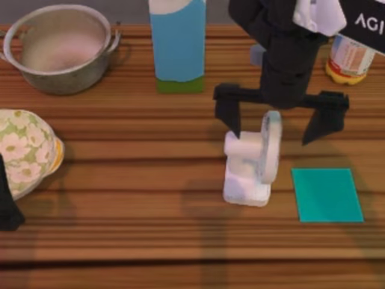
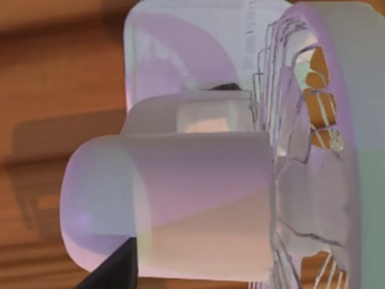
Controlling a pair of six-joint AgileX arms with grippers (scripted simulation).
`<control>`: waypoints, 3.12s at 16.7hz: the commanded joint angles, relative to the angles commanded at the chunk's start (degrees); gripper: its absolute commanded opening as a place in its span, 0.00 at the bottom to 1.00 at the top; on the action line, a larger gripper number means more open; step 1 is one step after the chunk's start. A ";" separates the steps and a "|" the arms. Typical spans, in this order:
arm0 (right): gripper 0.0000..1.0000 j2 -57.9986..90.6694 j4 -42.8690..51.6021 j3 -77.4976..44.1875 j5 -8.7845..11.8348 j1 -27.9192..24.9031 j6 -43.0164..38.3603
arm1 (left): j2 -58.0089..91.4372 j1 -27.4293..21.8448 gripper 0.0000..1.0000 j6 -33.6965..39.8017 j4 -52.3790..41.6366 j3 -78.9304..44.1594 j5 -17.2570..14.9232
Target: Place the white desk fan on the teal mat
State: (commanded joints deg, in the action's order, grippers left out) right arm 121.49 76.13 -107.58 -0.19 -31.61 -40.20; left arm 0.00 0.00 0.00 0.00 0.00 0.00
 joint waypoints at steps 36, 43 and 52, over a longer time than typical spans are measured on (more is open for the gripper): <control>0.00 0.84 12.14 -13.61 -0.08 -0.05 -0.08 | 0.00 0.00 1.00 0.00 0.00 0.00 0.00; 0.00 -3.90 10.51 -6.32 -0.11 2.31 -16.61 | 0.00 0.00 1.00 0.00 0.00 0.00 0.00; 0.00 -17.15 4.90 11.52 0.12 8.04 -58.84 | 0.00 0.00 1.00 0.00 0.00 0.00 0.00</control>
State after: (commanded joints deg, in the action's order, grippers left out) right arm 104.34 81.03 -96.05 -0.07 -23.57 -99.04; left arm 0.00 0.00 0.00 0.00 0.00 0.00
